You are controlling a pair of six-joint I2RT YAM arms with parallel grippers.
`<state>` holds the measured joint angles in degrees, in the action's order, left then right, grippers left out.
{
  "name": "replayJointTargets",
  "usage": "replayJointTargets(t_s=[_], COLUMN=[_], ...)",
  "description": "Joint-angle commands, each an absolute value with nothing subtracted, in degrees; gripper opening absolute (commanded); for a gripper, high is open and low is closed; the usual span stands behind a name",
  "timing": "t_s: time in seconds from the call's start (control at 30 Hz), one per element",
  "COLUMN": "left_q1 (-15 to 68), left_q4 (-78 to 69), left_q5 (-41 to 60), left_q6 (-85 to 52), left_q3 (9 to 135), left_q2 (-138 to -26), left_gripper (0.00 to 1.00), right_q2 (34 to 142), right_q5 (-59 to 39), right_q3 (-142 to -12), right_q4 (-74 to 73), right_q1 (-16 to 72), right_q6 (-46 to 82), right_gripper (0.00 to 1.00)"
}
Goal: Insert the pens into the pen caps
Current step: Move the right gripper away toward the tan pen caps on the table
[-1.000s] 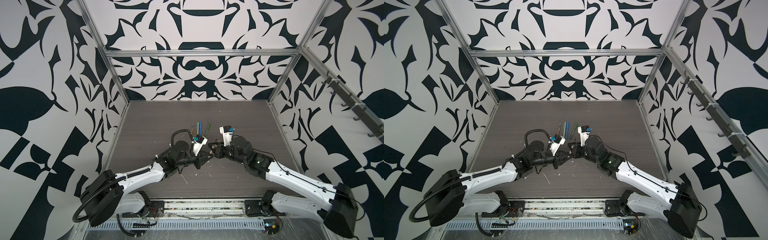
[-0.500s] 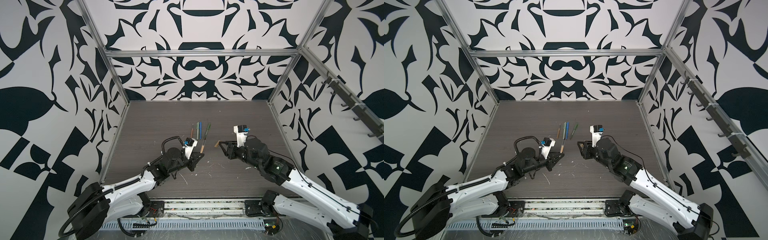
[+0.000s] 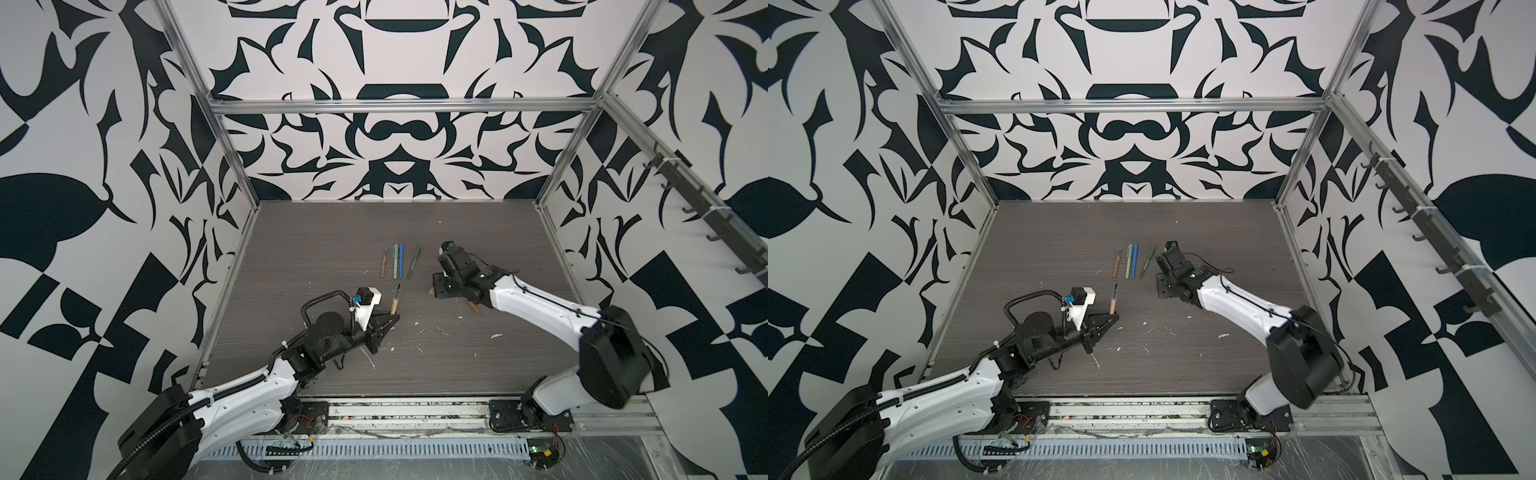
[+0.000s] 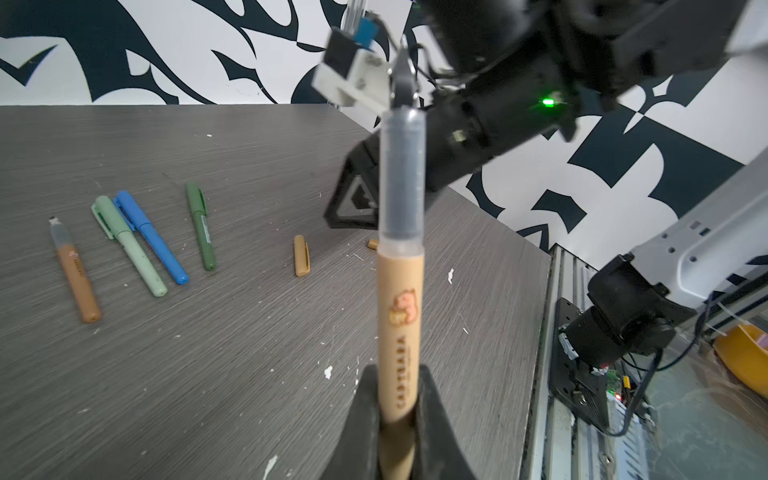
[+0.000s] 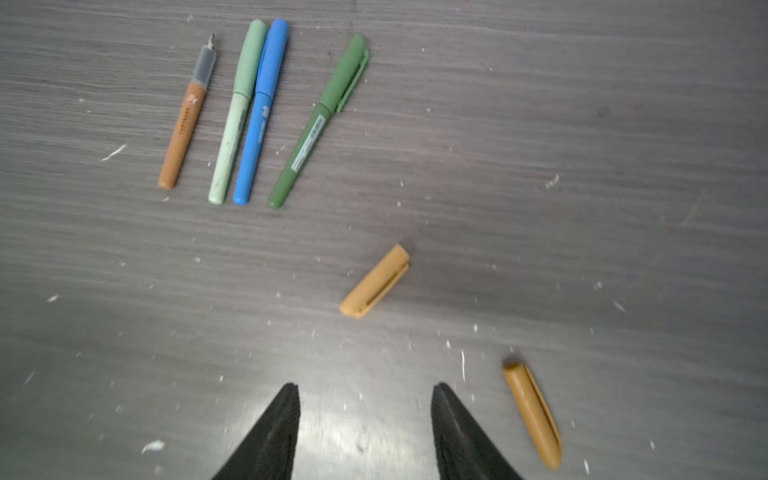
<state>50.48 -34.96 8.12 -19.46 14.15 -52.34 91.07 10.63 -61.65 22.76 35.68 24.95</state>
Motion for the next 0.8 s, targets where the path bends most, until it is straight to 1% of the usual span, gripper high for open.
replayJointTargets(t_s=[0.0, 0.17, 0.33, 0.47, 0.77], left_q1=[50.4, 50.4, 50.4, 50.4, 50.4], left_q4=[-39.0, -38.0, -37.1, -36.8, -38.1], left_q5=[10.7, 11.7, 11.4, 11.2, 12.1], left_q6=[-20.9, -21.5, -21.5, -21.0, -21.3], left_q3=[13.6, 13.3, 12.5, 12.5, 13.7], left_q2=[-50.9, -49.4, -47.5, -47.0, -50.3], left_gripper=[0.03, 0.03, 0.03, 0.04, 0.04], right_q2=[97.7, 106.3, 110.4, 109.7, 105.1], right_q5=[12.0, 13.9, 16.2, 15.3, 13.0], right_q3=[-68.4, -74.6, -76.2, -73.9, -67.7], right_q4=[23.8, 26.7, 29.9, 29.0, 28.7], right_q1=[34.8, 34.4, 34.5, 34.6, 33.5], right_q6=[22.4, 22.4, 22.1, 21.9, 21.3], right_gripper=[0.55, 0.56, 0.56, 0.56, 0.54])
